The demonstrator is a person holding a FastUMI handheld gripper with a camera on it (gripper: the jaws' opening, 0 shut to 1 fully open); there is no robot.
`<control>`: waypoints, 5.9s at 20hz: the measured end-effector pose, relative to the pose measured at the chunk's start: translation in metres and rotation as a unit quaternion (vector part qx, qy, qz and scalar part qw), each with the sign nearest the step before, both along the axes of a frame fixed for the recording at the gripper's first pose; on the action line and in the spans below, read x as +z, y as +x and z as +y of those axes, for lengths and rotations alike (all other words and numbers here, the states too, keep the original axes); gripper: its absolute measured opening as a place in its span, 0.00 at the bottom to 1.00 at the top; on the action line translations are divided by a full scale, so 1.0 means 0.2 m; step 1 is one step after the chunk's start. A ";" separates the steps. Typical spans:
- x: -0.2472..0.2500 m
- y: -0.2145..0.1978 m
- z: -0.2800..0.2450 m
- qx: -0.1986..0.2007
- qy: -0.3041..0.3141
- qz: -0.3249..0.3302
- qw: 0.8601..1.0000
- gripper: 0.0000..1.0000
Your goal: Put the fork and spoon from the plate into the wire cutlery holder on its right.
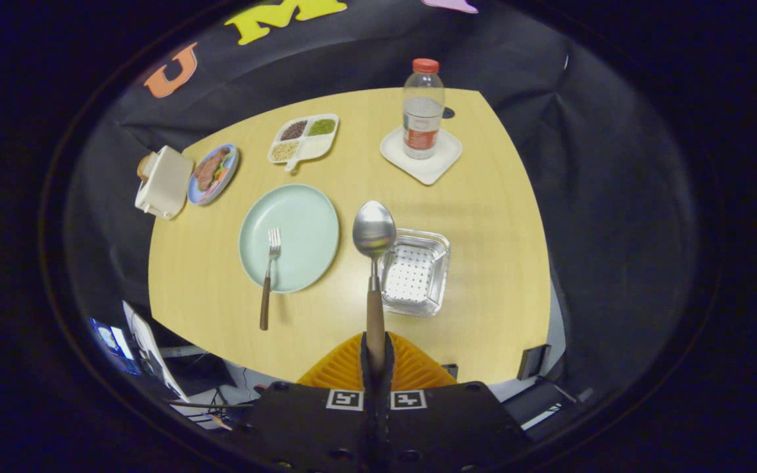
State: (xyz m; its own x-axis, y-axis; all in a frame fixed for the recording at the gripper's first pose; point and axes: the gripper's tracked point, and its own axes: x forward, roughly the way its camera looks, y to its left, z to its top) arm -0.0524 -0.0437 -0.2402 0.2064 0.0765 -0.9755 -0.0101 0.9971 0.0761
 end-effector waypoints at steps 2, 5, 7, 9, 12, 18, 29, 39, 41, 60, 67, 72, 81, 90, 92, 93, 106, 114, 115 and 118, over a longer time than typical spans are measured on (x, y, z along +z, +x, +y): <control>-0.03 -0.05 -0.07 -0.005 -0.010 0.014 1.000 0.00; -0.09 -0.11 -0.07 -0.027 0.008 0.044 0.999 0.00; -0.13 -0.11 -0.08 -0.039 0.015 0.059 0.997 0.00; -0.17 -0.09 -0.08 -0.049 0.015 0.067 0.996 0.00; -0.18 -0.04 -0.07 -0.056 0.016 0.064 0.996 0.05; -0.10 0.09 -0.04 -0.062 0.009 0.015 0.998 0.42; -0.03 0.18 0.55 0.031 0.001 -0.046 0.998 0.96; -0.49 0.03 1.00 0.060 -0.005 0.029 0.998 0.97; -0.58 0.01 1.01 0.064 -0.019 0.036 0.997 0.97; -0.51 0.11 0.98 0.061 -0.060 0.019 0.996 0.01; -0.24 0.15 0.93 0.066 -0.034 -0.011 0.997 0.01; 0.02 0.22 0.67 0.043 -0.022 -0.050 0.998 0.00; 0.08 0.04 0.08 -0.001 -0.009 -0.018 1.000 0.00; -0.11 -0.12 -0.06 -0.031 0.015 0.077 0.996 0.00; -0.14 -0.12 -0.08 -0.039 0.016 0.089 0.995 0.00; -0.15 -0.12 -0.08 -0.041 0.016 0.094 0.995 0.00; -0.12 -0.03 0.01 -0.068 0.029 0.084 0.994 0.37; 0.23 0.24 0.06 -0.049 -0.008 -0.107 0.993 0.97; 0.32 0.30 0.08 -0.047 -0.007 -0.154 0.987 0.97; 0.67 0.39 0.12 -0.022 -0.028 -0.298 0.954 0.97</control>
State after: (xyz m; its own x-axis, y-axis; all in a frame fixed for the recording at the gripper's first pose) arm 0.0251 -0.0190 -0.1071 0.7278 0.0061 -0.6858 0.0065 0.9999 0.0158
